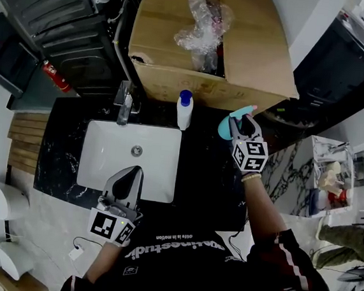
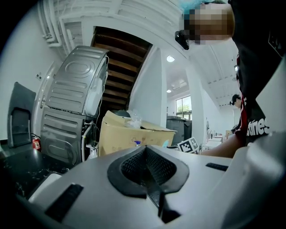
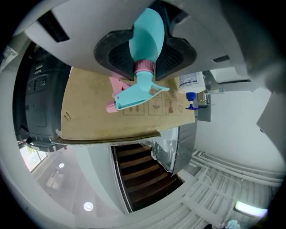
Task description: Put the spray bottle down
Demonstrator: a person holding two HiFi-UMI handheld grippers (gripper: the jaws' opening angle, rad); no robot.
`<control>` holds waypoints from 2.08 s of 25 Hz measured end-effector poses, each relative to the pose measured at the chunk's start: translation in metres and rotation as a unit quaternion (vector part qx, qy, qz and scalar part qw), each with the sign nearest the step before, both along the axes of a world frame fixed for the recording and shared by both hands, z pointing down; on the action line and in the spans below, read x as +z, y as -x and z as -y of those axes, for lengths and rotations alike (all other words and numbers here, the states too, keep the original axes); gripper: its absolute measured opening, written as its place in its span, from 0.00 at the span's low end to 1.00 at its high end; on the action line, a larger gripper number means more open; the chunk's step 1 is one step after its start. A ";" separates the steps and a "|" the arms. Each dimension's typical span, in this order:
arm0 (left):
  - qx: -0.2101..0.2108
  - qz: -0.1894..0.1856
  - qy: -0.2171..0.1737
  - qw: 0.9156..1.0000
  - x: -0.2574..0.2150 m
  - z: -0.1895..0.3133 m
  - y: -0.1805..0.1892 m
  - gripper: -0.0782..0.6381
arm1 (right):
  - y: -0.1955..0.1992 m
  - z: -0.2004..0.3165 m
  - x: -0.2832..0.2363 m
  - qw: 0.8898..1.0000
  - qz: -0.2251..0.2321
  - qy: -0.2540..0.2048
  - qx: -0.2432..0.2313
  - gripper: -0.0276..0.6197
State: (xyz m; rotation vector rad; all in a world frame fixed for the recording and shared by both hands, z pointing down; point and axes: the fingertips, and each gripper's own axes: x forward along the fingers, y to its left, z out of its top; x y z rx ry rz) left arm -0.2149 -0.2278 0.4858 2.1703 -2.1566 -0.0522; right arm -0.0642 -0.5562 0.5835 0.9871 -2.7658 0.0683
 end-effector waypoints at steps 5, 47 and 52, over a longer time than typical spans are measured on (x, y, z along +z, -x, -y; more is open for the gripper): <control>0.009 -0.009 -0.001 1.000 0.000 0.000 0.000 0.13 | 0.002 -0.004 0.001 1.000 -0.010 0.026 -0.009 0.36; 0.162 -0.019 -0.061 0.985 -0.032 0.007 -0.070 0.13 | 0.019 -0.302 -0.159 0.978 0.078 -0.015 -0.193 0.10; 0.169 -0.009 -0.062 0.984 -0.037 0.006 -0.076 0.13 | 0.007 -0.303 -0.159 0.982 0.081 -0.005 -0.168 0.10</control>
